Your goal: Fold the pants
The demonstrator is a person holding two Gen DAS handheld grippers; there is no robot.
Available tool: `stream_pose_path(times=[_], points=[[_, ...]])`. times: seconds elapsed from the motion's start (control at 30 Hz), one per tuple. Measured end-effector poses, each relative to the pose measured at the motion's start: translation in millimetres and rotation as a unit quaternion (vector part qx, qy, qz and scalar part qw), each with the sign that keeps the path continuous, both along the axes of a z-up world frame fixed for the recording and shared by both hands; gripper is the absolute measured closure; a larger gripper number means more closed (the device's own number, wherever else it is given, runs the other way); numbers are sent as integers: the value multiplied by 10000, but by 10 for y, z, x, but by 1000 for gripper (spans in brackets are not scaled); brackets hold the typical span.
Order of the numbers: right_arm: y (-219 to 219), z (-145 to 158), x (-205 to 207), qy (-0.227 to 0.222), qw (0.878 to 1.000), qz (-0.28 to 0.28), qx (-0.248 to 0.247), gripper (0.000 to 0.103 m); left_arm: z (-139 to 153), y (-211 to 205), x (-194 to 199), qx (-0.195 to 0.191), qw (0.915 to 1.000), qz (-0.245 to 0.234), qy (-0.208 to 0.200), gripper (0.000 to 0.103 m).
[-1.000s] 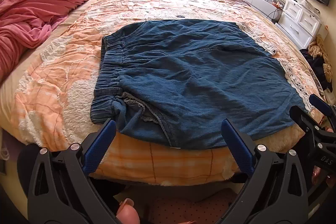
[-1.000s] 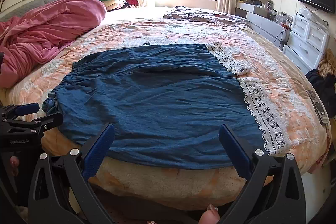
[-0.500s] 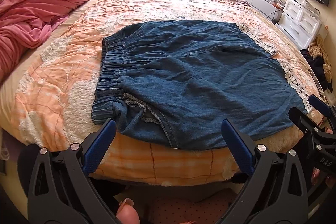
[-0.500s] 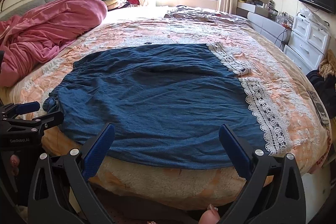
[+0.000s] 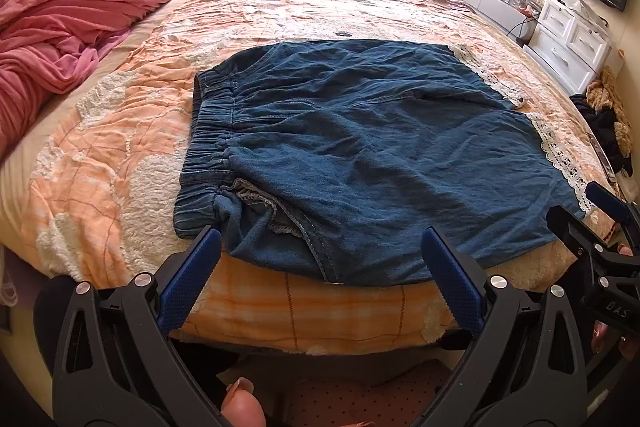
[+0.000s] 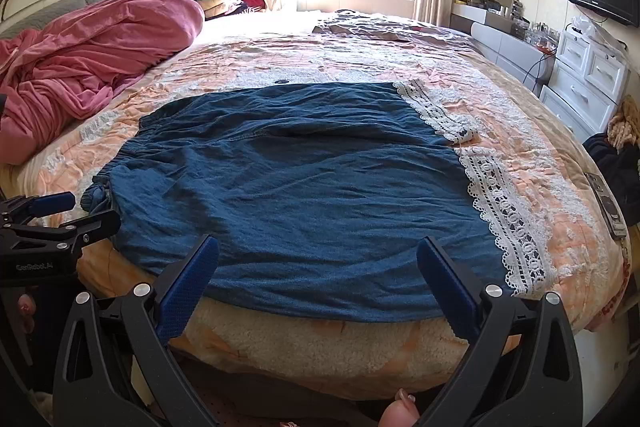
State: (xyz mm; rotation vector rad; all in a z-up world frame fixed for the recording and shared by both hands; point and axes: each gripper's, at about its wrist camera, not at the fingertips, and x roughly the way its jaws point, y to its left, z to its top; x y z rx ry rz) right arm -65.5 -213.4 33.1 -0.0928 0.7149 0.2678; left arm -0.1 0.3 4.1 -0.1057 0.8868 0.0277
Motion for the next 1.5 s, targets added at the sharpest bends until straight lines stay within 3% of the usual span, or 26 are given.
stream_pose_path(times=[0.63,0.9,1.03,1.37,1.5], points=[[-19,-22,28,-13,10000,15,16,4,7,8,10,-8,10000,8,-46,9],[77,37,195,28,9996,267,-5,4,54,124,101,-6,9999,44,-92,9],[190,153,462,60,9982,595,10,4,124,316,264,-54,9998,62,-169,9],[613,299,1490,501,9893,1360,139,4,245,1020,1079,347,9980,487,-184,9],[807,248,1910,520,9868,1526,-159,4,178,1195,1437,308,9982,513,-7,9]])
